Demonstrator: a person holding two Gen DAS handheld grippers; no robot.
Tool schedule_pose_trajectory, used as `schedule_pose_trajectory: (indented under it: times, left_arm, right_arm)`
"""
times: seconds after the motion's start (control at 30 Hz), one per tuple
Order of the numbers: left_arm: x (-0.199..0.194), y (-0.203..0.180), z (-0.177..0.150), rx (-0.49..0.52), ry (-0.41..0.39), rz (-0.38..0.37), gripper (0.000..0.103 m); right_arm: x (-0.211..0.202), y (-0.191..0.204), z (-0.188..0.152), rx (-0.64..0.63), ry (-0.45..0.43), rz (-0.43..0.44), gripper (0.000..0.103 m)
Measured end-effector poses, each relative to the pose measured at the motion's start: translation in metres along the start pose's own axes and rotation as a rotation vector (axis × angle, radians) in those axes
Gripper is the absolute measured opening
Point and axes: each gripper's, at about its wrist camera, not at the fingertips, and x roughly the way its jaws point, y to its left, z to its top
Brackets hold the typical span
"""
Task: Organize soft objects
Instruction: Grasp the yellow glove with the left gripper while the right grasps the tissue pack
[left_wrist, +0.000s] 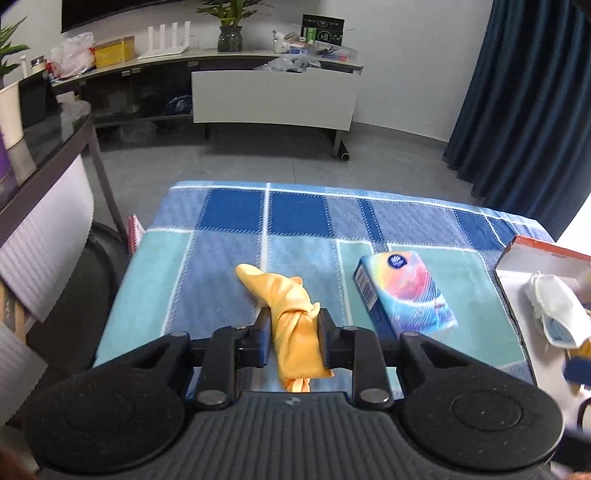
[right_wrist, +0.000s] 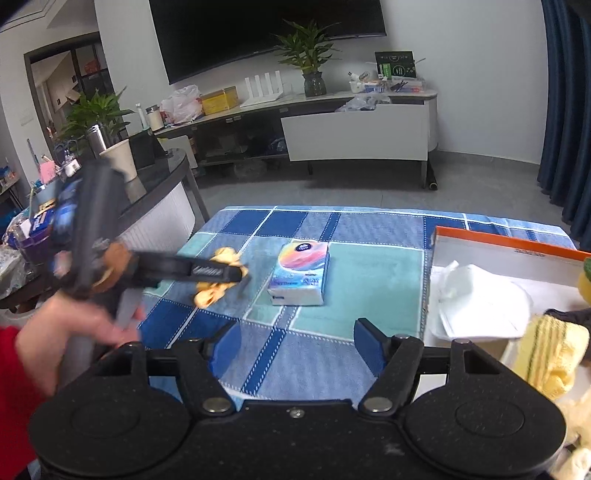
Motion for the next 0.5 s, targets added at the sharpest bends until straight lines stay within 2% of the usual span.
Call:
schedule_pose_trajectory:
  times: [0.17, 0.27, 0.4, 0.5]
  left_arm:
    - [-0.024, 0.014, -0.007, -0.027, 0.01, 0.015, 0.026]
    - [-0.033, 0.018, -0.006, -0.03, -0.018, 0.03, 0.026]
    - [-0.026, 0.021, -0.004, -0.052, -0.011, 0.016, 0.027]
    - [-0.02, 0.023, -0.007, -0.058, 0.002, 0.015, 0.027]
  right_arm:
    - [0.04, 0.01, 0.021, 0.002, 0.039, -0.022, 0.086]
    - [0.07, 0.02, 0.032, -0.04, 0.067, -0.074, 0.086]
    - [0.109, 0.024, 0.039, -0.046, 0.13, -0.111, 0.087]
    - [0.127, 0.024, 0.041, -0.046, 0.144, -0.144, 0.087]
